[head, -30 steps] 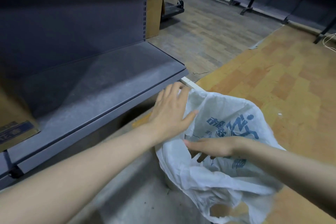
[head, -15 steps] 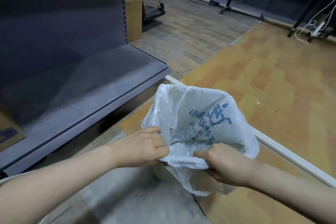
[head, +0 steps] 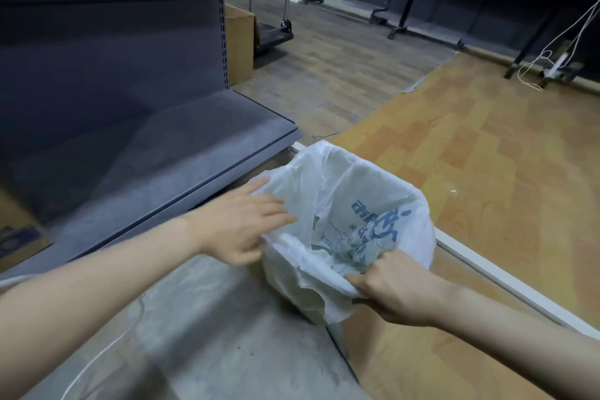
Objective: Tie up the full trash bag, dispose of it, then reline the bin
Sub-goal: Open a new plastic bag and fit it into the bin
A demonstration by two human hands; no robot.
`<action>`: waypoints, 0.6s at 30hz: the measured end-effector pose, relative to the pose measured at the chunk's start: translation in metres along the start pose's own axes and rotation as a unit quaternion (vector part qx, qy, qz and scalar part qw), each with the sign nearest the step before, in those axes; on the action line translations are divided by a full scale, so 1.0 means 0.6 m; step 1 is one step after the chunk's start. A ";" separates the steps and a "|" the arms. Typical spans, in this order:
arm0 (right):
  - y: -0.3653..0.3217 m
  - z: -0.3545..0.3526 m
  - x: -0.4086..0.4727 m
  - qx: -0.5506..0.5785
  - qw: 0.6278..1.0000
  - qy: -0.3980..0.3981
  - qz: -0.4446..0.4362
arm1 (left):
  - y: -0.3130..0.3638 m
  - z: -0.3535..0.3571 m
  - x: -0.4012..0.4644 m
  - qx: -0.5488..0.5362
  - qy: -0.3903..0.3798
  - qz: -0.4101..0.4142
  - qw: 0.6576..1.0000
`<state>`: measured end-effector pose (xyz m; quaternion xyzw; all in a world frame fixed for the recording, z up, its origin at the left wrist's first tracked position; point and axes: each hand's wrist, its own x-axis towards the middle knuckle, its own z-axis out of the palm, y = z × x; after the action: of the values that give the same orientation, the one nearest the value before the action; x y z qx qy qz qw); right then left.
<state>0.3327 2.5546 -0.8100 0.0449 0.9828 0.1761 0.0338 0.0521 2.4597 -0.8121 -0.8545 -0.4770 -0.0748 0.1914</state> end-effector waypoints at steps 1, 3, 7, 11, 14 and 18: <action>0.001 0.001 0.001 0.001 1.000 0.004 0.005 | 0.019 -0.004 0.010 -0.023 -0.005 0.012 1.000; -0.001 0.006 -0.001 0.009 1.000 0.003 0.005 | 0.070 -0.002 0.037 -0.054 -0.013 0.045 0.997; 0.009 -0.008 -0.006 0.076 0.995 -0.043 -0.041 | 0.113 0.016 0.062 -0.037 -0.040 0.046 0.997; 0.049 -0.028 -0.015 0.099 0.991 -0.079 -0.033 | 0.090 0.030 0.036 0.020 -0.005 0.076 0.997; 0.040 -0.015 -0.012 0.042 0.997 -0.062 -0.028 | 0.074 0.021 0.031 0.014 -0.011 0.093 0.996; 0.027 0.005 -0.022 0.008 0.999 0.004 -0.041 | 0.085 0.017 0.029 -0.007 -0.008 0.118 0.993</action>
<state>0.3471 2.5693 -0.8064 0.0036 0.9852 0.1673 0.0368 0.1038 2.4532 -0.8293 -0.9068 -0.3736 -0.0485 0.1891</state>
